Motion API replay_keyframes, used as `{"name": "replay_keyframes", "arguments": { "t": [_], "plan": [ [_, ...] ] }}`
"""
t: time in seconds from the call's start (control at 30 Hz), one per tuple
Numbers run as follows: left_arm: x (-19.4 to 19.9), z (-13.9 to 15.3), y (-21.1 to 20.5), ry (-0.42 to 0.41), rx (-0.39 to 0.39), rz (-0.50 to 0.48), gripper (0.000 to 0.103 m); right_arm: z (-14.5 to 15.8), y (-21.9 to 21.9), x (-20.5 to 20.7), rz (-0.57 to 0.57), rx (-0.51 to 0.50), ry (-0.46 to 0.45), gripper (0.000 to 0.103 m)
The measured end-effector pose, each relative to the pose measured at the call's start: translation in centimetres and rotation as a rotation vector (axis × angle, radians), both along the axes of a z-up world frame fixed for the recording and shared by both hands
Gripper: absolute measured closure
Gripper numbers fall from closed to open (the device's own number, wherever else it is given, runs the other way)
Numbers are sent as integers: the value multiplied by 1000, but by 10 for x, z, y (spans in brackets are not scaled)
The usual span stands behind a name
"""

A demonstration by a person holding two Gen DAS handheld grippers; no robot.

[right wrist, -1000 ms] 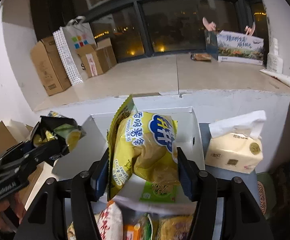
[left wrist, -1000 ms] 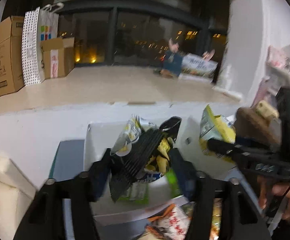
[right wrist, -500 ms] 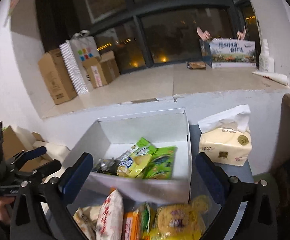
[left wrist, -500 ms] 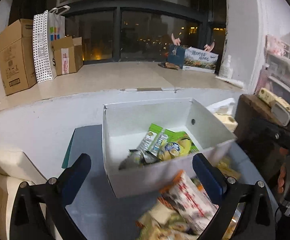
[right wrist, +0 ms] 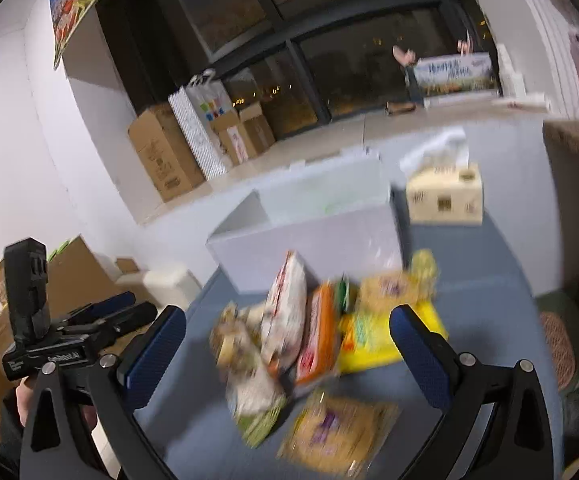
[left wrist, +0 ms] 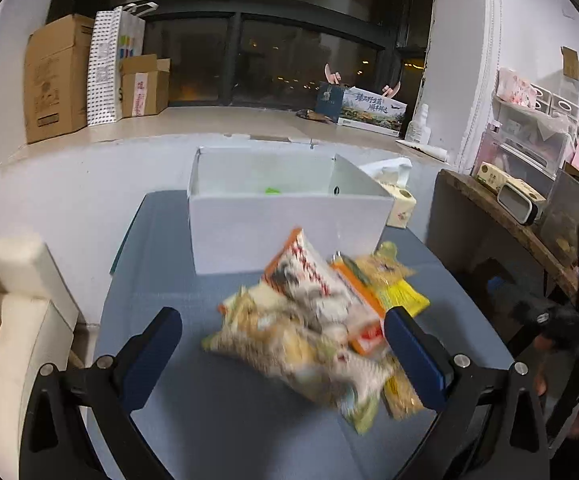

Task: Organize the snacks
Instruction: 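Grasp the white peanut bag with red text with the right gripper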

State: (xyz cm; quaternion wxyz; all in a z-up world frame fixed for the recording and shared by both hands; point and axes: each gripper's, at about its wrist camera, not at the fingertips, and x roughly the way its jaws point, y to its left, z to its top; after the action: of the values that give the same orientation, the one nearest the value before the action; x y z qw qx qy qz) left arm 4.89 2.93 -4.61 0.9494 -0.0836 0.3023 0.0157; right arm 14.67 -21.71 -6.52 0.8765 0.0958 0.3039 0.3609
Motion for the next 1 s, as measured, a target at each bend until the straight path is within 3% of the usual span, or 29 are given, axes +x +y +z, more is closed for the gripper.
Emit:
{"name": "replay_keyframes", "arguments": {
  "t": [0.33, 0.5, 0.7, 0.83, 0.93, 0.97, 1.0],
  "plan": [
    [-33, -21, -11, 24, 14, 10, 0, -24, 43, 1, 90, -123, 61, 0],
    [-34, -30, 2, 38, -52, 48, 0, -36, 86, 31, 123, -231, 92, 0],
    [-36, -39, 14, 56, -79, 81, 0, -47, 130, 85, 167, -205, 206, 0],
    [-33, -44, 19, 66, -99, 85, 0, -63, 152, 112, 161, -293, 264, 0],
    [-29, -49, 19, 81, -102, 88, 0, -72, 161, 121, 186, -305, 278, 1],
    [-28, -50, 18, 85, -104, 88, 0, -73, 163, 121, 193, -316, 272, 16],
    [-27, -52, 18, 92, -106, 88, 0, -76, 167, 121, 202, -346, 285, 47]
  ]
}}
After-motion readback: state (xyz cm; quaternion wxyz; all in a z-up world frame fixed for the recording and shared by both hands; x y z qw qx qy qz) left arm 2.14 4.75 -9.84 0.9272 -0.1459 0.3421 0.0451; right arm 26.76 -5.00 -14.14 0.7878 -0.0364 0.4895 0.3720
